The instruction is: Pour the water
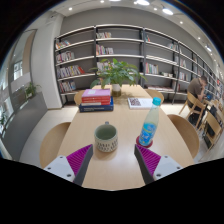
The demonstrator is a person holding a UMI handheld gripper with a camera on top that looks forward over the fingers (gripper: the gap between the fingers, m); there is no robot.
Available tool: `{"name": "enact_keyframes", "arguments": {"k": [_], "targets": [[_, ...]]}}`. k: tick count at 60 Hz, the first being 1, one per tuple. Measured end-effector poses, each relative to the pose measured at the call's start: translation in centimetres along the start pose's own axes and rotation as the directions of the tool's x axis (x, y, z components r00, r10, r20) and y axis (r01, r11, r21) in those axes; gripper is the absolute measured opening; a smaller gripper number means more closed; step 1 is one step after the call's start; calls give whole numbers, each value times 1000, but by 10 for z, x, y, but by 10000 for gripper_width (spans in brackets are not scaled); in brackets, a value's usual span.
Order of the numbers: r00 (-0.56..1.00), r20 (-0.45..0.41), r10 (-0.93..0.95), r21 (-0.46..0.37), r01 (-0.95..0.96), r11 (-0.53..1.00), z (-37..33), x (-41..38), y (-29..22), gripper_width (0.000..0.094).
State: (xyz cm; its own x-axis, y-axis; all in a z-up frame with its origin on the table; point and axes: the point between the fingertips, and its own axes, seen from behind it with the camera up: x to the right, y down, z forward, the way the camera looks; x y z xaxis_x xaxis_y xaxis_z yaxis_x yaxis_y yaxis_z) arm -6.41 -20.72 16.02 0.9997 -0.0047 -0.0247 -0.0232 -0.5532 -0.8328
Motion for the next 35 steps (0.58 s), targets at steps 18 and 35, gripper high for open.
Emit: {"name": "enact_keyframes", "arguments": {"k": [18, 35], "targets": [[1000, -10, -24, 70, 25, 997, -26, -21, -47, 850], [999, -37, -24, 87, 27, 996, -37, -23, -56, 850]]}}
